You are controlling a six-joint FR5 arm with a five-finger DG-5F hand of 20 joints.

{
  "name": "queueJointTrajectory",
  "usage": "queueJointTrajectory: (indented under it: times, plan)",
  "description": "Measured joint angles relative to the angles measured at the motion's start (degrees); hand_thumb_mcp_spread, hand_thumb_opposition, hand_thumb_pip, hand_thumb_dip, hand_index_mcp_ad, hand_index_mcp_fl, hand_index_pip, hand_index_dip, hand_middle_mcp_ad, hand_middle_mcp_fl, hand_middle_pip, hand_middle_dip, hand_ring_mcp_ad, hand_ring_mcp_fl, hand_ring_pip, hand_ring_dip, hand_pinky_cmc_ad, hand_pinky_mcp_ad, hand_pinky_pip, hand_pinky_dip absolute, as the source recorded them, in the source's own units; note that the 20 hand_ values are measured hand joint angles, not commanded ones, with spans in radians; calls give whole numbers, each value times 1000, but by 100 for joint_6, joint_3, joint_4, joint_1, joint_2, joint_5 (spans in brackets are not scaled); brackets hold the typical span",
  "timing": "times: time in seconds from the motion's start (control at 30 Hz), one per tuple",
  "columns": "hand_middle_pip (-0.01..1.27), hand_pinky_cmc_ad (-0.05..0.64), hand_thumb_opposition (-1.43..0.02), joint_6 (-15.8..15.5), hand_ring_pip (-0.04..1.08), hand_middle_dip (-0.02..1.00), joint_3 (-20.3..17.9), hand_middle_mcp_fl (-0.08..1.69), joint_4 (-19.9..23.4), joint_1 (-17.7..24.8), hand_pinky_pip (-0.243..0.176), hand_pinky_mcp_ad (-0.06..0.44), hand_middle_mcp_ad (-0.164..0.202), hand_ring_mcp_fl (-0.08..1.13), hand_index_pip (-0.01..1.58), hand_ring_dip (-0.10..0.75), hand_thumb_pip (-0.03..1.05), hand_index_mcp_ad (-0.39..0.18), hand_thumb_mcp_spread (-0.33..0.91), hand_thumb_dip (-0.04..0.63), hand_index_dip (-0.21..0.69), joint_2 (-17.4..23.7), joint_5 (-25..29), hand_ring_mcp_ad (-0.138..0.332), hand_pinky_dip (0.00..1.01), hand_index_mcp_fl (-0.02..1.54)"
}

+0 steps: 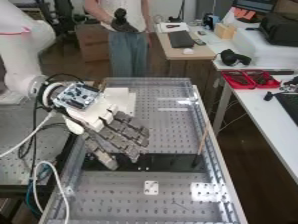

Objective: Grab the bearing and place it in the white container

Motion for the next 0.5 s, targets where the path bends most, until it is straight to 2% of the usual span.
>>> queueJointTrajectory:
  times: [0.2,0.33,0.5]
  plan:
    - [127,363,-745,176,89,269,46,2,101,-173,-91,316,12,0,1049,119,600,-119,340,176,24,-336,-192,87,363,106]
    - [127,363,-754,274,89,269,76,0,173,-261,-91,312,12,0,1178,119,600,-120,346,173,31,-494,-263,87,360,106]
    - [127,363,-773,467,87,265,141,2,305,-347,-91,312,10,0,1251,119,600,-126,347,190,52,-788,-312,86,330,105]
